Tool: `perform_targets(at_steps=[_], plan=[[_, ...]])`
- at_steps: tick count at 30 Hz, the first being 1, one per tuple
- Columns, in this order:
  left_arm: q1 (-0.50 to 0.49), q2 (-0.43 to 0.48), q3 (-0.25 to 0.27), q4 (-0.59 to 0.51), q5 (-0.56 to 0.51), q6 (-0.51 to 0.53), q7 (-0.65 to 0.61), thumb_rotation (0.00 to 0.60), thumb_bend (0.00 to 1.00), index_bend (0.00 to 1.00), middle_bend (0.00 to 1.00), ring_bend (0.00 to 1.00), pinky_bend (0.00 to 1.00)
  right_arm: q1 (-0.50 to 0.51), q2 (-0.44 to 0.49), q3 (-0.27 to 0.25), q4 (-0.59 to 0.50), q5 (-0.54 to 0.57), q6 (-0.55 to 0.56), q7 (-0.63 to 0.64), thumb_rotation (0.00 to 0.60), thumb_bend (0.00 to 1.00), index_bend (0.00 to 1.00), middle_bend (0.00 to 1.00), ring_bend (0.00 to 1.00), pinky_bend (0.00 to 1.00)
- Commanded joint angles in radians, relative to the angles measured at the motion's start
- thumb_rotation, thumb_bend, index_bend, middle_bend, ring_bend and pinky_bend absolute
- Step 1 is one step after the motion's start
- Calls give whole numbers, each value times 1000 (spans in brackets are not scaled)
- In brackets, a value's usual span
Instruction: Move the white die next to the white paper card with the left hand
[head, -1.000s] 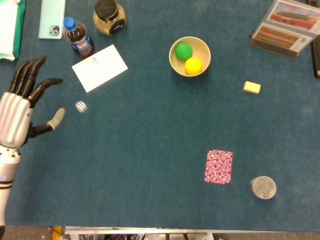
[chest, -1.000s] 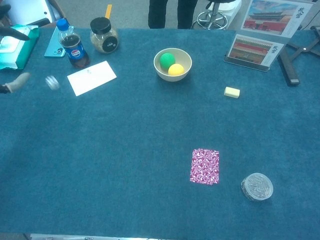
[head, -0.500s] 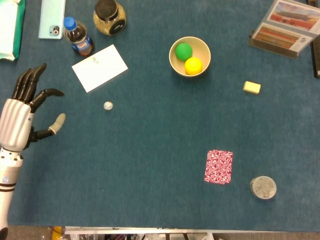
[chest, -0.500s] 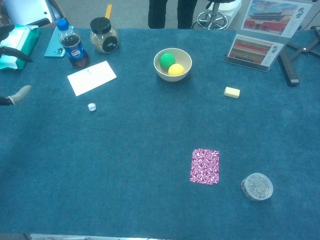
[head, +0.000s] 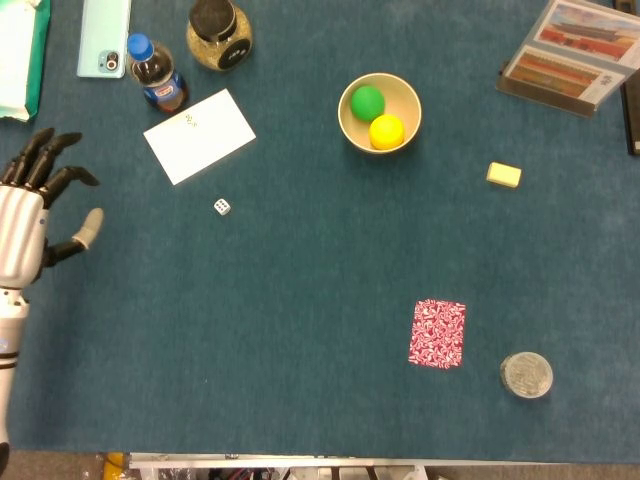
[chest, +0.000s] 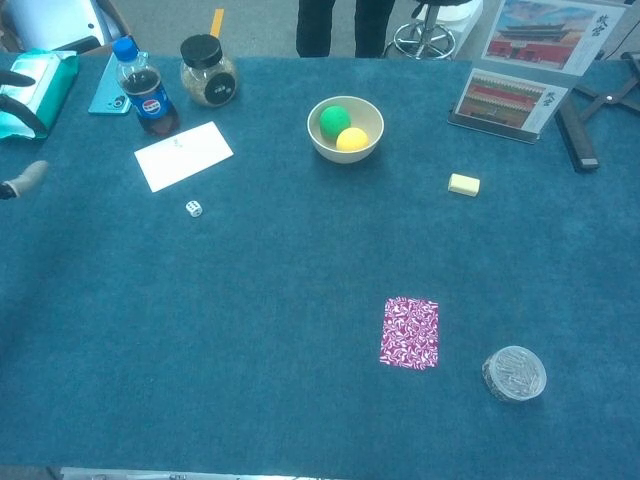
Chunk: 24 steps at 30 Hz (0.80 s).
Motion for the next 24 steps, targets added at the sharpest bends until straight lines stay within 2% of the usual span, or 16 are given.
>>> perform_targets(at_steps=[1, 8, 12, 16, 24], plan=[[2, 80, 3, -63, -51, -82, 124, 600, 316, 392, 204, 146, 320, -1, 26, -3, -45, -8, 10, -68, 600, 0, 510, 412, 261, 369], [10, 204, 30, -194, -115, -194, 275, 600, 316, 336, 206, 146, 332, -21, 91, -17, -184, 21, 23, -271, 600, 0, 510, 412, 261, 370], [19, 258, 34, -263, -160, -231, 341, 600, 316, 330, 207, 148, 337, -55, 116, -21, -262, 29, 81, -357, 600, 0, 510, 412, 261, 369], [25, 283, 17, -318, -199, -238, 362, 600, 316, 330, 208, 149, 342, -90, 119, -27, -289, 23, 138, -377, 600, 0, 510, 412, 261, 370], [34, 273, 5, -317, -195, -220, 369, 600, 316, 331, 213, 151, 350, -112, 108, -30, -274, 22, 161, -357, 600, 0, 510, 412, 261, 370]])
